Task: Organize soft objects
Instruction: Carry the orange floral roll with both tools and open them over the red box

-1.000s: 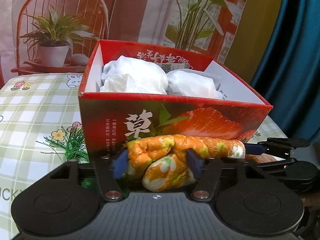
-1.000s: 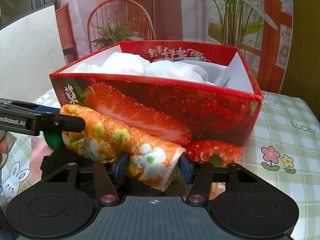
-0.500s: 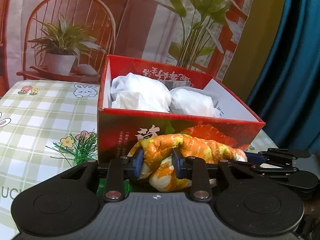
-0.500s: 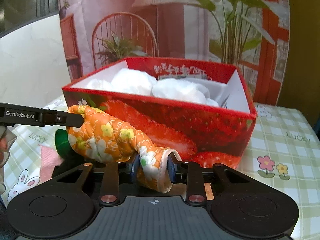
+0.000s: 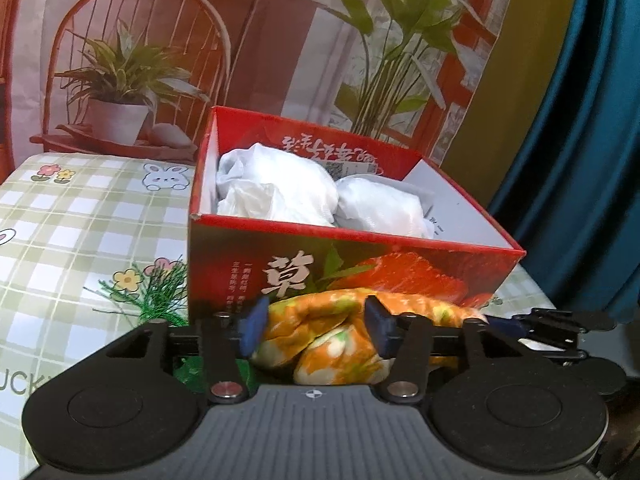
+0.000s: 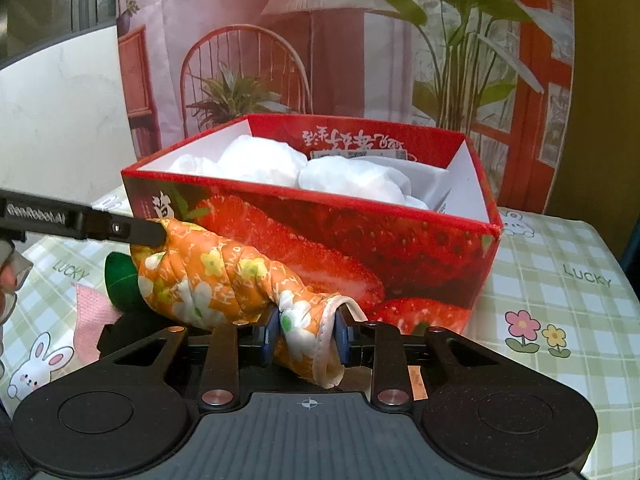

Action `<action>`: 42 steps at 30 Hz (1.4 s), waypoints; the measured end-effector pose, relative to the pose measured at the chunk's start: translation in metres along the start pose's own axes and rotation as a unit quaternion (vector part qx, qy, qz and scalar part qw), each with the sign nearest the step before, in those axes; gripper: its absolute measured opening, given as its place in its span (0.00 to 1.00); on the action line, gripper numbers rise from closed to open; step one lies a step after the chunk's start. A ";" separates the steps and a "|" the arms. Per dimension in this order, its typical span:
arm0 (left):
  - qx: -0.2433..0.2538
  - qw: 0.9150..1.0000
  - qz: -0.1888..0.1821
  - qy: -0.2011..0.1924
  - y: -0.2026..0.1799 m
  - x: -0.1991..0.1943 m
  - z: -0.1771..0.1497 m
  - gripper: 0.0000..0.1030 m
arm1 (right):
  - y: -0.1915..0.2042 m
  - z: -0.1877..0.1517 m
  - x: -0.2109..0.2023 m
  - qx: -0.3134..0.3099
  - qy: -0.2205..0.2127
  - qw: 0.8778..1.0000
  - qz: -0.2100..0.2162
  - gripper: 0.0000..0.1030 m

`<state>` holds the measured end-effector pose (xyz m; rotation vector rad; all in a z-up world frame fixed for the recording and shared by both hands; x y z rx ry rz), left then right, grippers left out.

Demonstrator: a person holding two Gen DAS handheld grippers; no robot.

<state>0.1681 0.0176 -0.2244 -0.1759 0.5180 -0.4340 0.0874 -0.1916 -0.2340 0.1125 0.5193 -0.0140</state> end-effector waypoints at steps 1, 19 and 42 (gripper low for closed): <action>0.002 1.000 -0.005 0.006 -0.001 0.003 -0.001 0.65 | 0.001 -0.001 0.001 -0.001 0.000 1.000 0.001 0.25; -0.003 1.000 -0.003 -0.007 0.002 0.001 0.002 0.50 | 0.006 0.008 -0.005 0.001 -0.020 1.000 0.008 0.25; 0.015 0.990 -0.015 -0.143 -0.028 -0.059 0.074 0.49 | 0.009 0.092 -0.051 -0.021 -0.133 0.990 0.030 0.25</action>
Point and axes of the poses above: each gripper's, at about its wrist camera, not at the fingertips, and x roughly the way its jaws point, y to its left, z to its top, the point moved 3 cm from there along x, roughly the way its jaws point, and after that the axes turned 9 degrees about -y, right-handed, at the moved point
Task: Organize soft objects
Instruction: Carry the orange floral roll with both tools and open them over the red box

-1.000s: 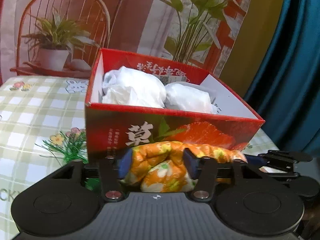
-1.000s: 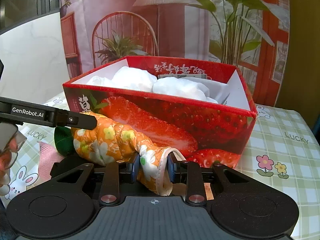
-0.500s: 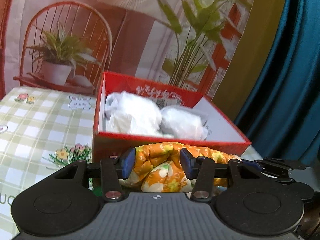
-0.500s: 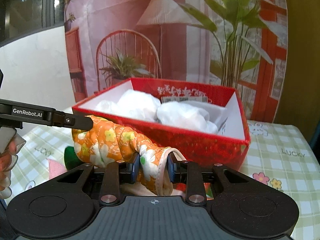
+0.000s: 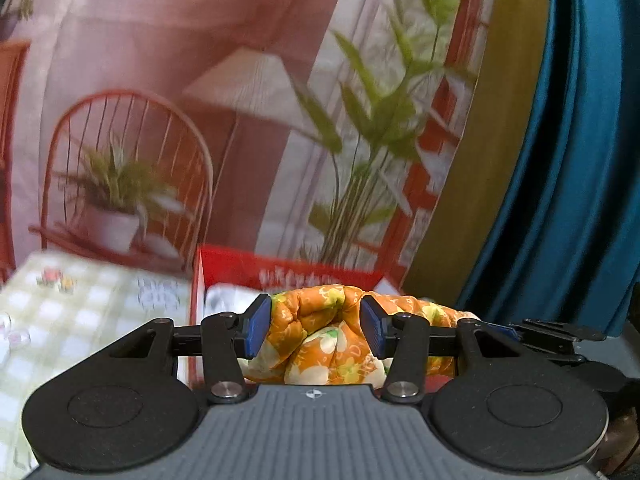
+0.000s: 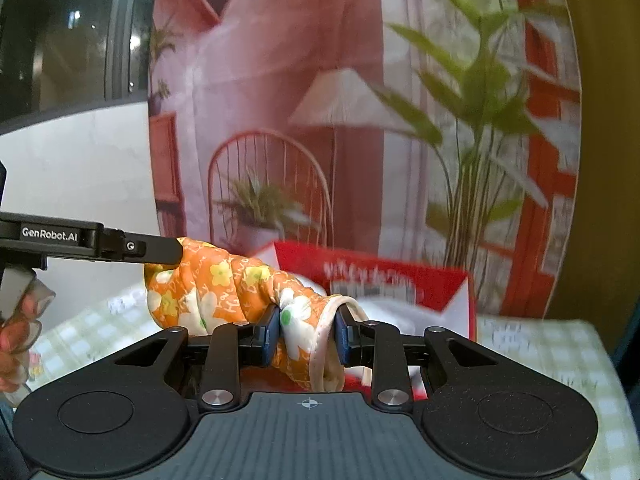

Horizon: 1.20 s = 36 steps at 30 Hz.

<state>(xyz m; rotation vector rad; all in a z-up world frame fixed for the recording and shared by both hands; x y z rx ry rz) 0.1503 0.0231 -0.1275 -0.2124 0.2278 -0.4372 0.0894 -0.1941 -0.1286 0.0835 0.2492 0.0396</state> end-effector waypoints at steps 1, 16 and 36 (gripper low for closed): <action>0.002 1.000 0.001 -0.006 -0.001 0.001 0.004 0.49 | 0.000 0.006 0.001 -0.003 -0.005 1.000 0.001 0.25; -0.023 0.993 0.036 0.108 0.026 0.102 -0.001 0.49 | -0.041 0.019 0.090 0.029 0.103 0.994 -0.006 0.25; 0.018 0.974 0.074 0.214 0.034 0.163 -0.048 0.50 | -0.069 -0.047 0.159 0.134 0.265 0.954 -0.043 0.23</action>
Point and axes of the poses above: each gripper's, at about its wrist camera, not at the fingertips, and x roughly the way its jaws point, y to its left, z to its top, the point moved 3 cm from there along x, roughly the way its jaws point, and after that the axes turned 9 degrees about -y, right-handed, at the moved point
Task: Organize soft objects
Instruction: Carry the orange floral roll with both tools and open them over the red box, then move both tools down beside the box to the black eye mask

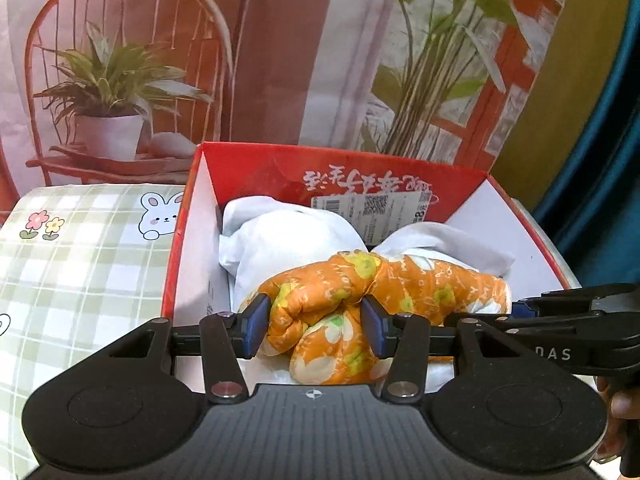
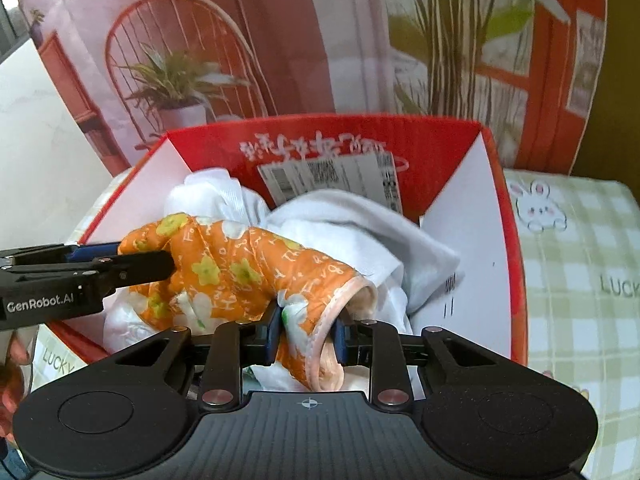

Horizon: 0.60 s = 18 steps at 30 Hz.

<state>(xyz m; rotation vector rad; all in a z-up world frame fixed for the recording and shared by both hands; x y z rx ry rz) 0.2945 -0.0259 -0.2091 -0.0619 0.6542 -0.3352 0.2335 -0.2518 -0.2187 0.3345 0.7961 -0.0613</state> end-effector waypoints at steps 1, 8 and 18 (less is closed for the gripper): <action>-0.001 1.000 -0.003 -0.001 0.000 -0.001 0.000 0.50 | 0.000 -0.002 0.000 0.001 0.003 1.000 0.000 0.23; 0.006 1.000 -0.015 -0.024 -0.003 -0.021 0.000 0.61 | 0.001 -0.008 -0.011 -0.011 -0.002 1.000 -0.005 0.30; 0.021 0.996 -0.018 -0.087 -0.013 -0.084 0.008 0.93 | 0.010 -0.008 -0.069 -0.021 -0.071 0.997 0.008 0.56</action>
Point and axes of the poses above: each gripper's, at about its wrist camera, not at the fingertips, and x roughly the way its jaws point, y to its left, z to its top, the point moved 3 cm from there along x, roughly the way its jaws point, and after that the axes turned 9 degrees about -y, right-handed, at the moved point
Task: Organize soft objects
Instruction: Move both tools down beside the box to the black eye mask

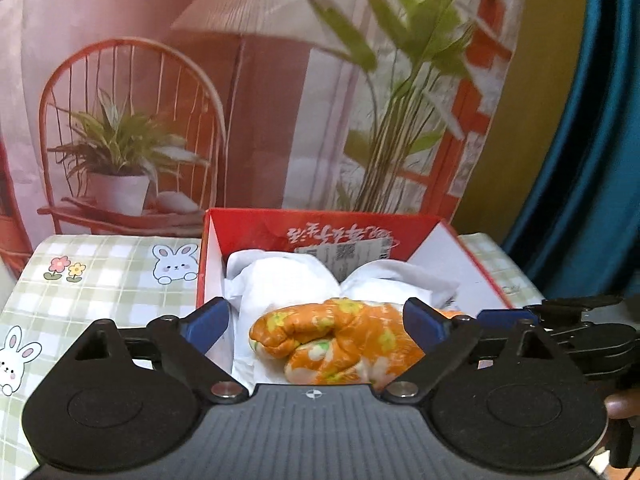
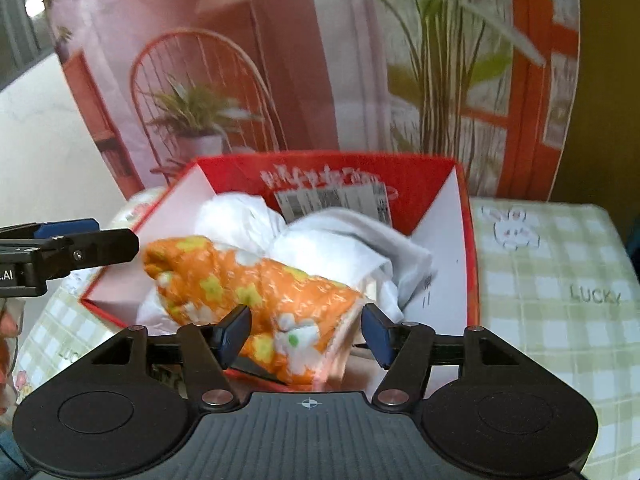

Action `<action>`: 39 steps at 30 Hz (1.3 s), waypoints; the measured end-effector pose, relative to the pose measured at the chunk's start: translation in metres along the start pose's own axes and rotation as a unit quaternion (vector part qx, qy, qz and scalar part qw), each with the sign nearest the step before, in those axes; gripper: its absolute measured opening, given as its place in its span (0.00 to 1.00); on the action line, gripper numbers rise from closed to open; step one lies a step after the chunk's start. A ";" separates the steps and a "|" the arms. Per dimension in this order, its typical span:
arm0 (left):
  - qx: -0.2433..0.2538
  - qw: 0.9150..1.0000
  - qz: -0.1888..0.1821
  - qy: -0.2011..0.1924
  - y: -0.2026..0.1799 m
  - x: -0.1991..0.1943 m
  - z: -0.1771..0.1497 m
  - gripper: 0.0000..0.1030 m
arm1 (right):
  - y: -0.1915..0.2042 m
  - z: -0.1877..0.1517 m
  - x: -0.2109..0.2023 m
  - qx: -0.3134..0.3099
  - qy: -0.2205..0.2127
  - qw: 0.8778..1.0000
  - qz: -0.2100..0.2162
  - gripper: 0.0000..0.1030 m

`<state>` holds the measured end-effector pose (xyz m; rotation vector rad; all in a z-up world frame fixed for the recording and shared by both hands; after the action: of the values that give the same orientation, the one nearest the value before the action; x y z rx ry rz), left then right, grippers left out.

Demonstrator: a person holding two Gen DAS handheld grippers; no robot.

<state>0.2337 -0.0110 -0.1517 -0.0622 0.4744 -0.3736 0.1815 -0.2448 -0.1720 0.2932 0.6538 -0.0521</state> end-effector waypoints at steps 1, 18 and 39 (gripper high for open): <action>0.002 1.000 -0.002 -0.003 -0.002 -0.006 -0.001 0.93 | 0.002 0.000 -0.007 -0.001 -0.010 1.000 0.007 0.56; -0.050 0.998 0.006 0.030 0.006 -0.053 -0.110 0.93 | 0.036 -0.103 -0.053 -0.029 -0.032 0.998 0.036 0.56; -0.053 0.996 0.005 0.064 -0.001 -0.050 -0.175 0.91 | 0.017 -0.167 -0.052 -0.029 -0.010 0.999 -0.045 0.67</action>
<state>0.1121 0.0114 -0.2859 -0.1403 0.6215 -0.3442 0.0440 -0.1830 -0.2619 0.2068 0.6474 -0.1221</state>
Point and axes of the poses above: each gripper's, at about its wrist camera, not at the fingertips, and x roughly the way its jaws point, y to its left, z to its top, the point moved 3 cm from there along x, roughly the way its jaws point, and after that the axes turned 9 degrees about -y, right-handed, at the moved point
